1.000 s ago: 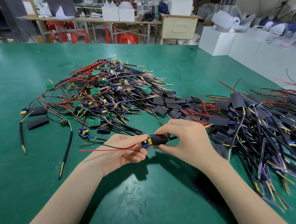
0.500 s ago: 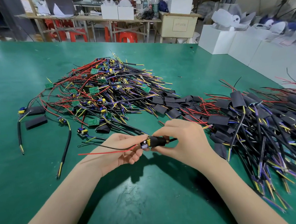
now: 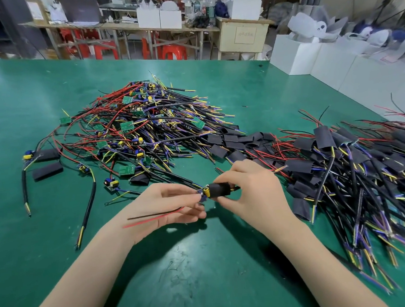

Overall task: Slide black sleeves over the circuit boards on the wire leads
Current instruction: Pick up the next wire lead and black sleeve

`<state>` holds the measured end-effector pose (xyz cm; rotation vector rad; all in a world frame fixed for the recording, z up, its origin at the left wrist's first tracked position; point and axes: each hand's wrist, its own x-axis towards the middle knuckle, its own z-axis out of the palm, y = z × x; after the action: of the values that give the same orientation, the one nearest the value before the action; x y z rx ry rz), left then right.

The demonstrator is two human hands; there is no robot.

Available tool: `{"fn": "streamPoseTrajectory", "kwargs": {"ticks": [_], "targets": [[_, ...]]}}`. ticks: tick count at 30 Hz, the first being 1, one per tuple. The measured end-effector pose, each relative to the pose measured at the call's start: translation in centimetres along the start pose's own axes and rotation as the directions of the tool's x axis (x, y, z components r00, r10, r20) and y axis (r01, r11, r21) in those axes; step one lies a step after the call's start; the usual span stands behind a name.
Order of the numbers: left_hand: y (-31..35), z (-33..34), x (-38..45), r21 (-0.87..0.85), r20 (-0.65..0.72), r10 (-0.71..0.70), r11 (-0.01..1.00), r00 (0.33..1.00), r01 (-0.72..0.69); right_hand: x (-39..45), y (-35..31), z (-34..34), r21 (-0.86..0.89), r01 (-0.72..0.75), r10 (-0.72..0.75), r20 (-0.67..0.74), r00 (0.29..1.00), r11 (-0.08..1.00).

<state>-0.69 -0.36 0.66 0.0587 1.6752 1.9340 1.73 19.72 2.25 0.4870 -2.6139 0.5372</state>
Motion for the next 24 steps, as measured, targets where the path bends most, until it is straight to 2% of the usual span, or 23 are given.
{"fn": "streamPoseTrajectory", "kwargs": {"ticks": [5, 8, 13, 20, 24], "targets": [[-0.64, 0.39, 0.27, 0.160, -0.129, 0.155, 0.978, 0.979, -0.134, 0.05, -0.21, 0.48, -0.035, 0.014, -0.013, 0.029, 0.999, 0.999], [-0.73, 0.61, 0.19, 0.261, -0.094, 0.211, 0.948, 0.973, -0.181, 0.13, -0.02, 0.49, -0.036, 0.017, -0.014, 0.087, 0.996, 0.999], [-0.57, 0.48, 0.10, 0.354, -0.049, 0.291, 0.900, 0.956, -0.256, 0.21, 0.19, 0.24, 0.060, 0.028, -0.034, 0.108, 0.994, 0.998], [-0.72, 0.39, -0.07, 0.508, 0.016, 0.461, 0.761, 0.887, -0.405, 0.39, 0.39, -0.08, 0.197, -0.024, -0.006, 0.149, 0.989, 0.980], [-0.83, 0.19, -0.11, 0.558, 0.053, 0.475, 0.716, 0.879, -0.420, 0.32, 0.33, 0.12, 0.216, -0.011, -0.025, 0.161, 0.987, 0.976]]}}
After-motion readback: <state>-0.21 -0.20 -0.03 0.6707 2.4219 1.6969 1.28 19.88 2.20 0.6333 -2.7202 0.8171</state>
